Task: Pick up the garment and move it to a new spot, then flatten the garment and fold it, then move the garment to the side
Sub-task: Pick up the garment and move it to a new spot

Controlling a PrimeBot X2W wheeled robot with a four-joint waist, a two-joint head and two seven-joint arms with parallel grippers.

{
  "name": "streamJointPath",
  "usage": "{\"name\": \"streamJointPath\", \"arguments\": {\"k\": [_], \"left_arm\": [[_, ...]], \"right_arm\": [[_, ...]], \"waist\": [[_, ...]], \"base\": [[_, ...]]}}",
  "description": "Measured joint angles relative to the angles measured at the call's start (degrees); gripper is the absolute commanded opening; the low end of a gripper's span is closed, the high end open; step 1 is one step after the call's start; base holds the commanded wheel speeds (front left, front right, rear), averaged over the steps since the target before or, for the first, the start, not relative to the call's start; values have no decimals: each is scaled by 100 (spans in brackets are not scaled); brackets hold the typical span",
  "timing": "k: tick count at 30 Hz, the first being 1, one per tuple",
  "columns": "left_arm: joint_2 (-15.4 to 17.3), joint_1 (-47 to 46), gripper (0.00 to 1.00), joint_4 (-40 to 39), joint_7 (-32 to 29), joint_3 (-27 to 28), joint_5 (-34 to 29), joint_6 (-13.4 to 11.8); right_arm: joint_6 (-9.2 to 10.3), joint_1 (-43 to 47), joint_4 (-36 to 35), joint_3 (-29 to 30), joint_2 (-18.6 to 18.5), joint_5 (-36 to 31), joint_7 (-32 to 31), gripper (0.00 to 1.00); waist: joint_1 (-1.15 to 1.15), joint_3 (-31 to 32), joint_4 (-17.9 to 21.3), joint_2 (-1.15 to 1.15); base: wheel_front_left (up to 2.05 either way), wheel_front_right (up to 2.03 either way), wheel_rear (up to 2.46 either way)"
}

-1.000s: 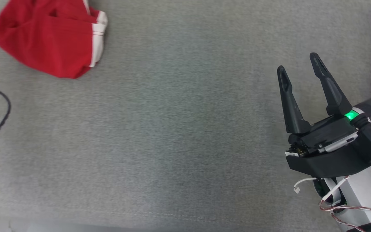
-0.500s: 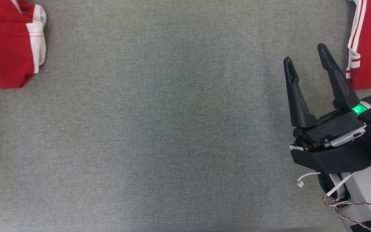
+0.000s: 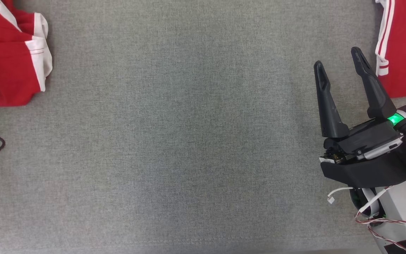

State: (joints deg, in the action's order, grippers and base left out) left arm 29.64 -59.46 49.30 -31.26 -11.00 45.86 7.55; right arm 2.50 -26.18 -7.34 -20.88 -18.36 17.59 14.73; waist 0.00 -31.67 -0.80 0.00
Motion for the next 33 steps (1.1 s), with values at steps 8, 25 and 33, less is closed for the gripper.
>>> {"name": "streamJointPath", "arguments": {"k": [8,25,33], "left_arm": [[75,-12,0,-170,-55,-222,152,-1],[96,508,0,-1156,660,-1196,641,0],[-23,1174,0,-1836,1307,-1686,675,0]], "right_arm": [[-49,-1,74,12,81,1,0,100],[-155,211,601,209,307,74,0,100],[-252,744,816,258,457,242,0,100]], "waist": [[0,151,4,0],[0,1000,86,0],[-1,1700,160,0]], "base": [[0,0,0],[0,0,0],[0,0,0]]}}
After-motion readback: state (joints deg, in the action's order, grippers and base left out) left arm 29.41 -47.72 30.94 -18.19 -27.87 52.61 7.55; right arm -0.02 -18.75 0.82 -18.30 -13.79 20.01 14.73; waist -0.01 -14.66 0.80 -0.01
